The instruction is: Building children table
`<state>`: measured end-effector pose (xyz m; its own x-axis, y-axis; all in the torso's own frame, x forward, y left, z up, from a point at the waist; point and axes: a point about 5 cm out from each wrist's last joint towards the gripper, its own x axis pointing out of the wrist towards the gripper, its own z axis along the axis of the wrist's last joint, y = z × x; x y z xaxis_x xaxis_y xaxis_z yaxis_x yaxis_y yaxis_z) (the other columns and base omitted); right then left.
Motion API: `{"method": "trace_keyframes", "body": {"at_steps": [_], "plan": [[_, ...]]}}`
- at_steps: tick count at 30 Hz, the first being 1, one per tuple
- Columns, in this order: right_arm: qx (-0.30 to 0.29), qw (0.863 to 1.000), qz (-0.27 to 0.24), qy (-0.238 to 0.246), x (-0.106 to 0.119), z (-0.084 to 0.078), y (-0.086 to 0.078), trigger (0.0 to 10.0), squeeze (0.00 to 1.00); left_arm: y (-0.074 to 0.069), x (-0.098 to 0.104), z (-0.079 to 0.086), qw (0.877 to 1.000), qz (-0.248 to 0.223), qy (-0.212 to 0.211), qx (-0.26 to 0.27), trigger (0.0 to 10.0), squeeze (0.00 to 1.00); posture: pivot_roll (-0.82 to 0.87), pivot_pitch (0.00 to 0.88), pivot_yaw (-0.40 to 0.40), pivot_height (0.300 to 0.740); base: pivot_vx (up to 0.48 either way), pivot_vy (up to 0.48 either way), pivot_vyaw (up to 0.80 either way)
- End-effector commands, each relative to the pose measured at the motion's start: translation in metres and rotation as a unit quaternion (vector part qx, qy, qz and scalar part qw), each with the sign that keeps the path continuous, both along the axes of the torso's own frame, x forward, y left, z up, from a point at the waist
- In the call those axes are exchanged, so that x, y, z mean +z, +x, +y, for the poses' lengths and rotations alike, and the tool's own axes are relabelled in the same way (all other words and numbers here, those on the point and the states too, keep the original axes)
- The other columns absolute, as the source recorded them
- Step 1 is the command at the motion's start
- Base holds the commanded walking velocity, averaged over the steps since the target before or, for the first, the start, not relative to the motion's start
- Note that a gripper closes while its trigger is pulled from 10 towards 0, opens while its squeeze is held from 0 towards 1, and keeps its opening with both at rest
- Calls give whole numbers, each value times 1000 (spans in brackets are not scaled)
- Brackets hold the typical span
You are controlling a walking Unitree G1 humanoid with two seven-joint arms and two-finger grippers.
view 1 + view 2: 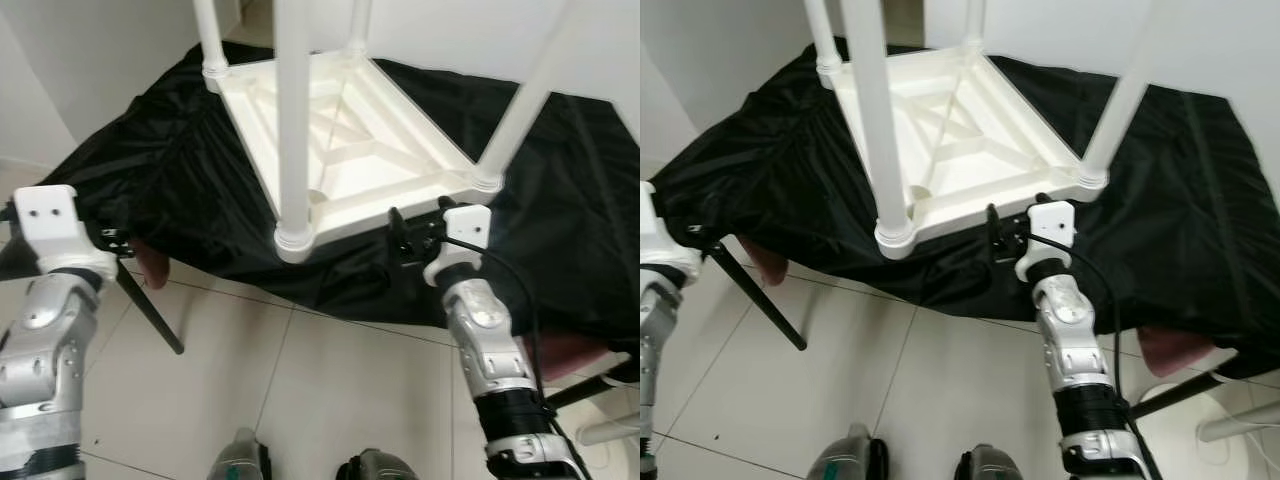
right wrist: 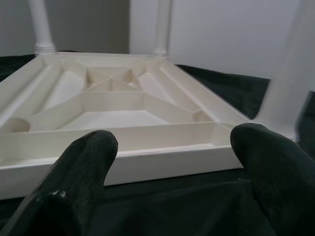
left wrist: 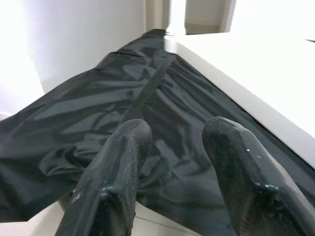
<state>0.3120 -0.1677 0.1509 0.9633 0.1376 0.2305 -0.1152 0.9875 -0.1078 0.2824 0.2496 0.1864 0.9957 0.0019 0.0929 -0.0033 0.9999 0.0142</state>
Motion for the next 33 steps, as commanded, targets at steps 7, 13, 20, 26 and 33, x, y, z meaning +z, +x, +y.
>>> {"method": "trace_keyframes", "body": {"at_steps": [7, 13, 20, 26, 33], "plan": [[4, 1000, -8, 15, 2, 3, -1, 10000, 0, -14, -21, -5, 1000, 20, 5, -18, 10000, 0, 28, 49, -19, 740, 0, 0, 0], [8, 1000, -8, 23, 3, -1, -6, 10000, 322, -41, -31, -40, 988, 34, -41, -143, 10000, 0, 32, 65, -26, 740, 0, 0, 0], [20, 999, -25, 27, 11, -10, -15, 10000, 1000, -65, -25, -76, 962, 45, -33, -267, 10000, 0, 41, 70, -35, 740, 0, 0, 0], [24, 999, -24, 13, 11, -14, -19, 10000, 0, -65, -21, -112, 946, 37, 7, -321, 10000, 0, 33, 80, -27, 740, 0, 0, 0], [5, 1000, -16, 18, 12, -16, -15, 10000, 0, -33, -14, -136, 960, 22, -18, -280, 10000, 0, 6, 80, -13, 740, 0, 0, 0]]}}
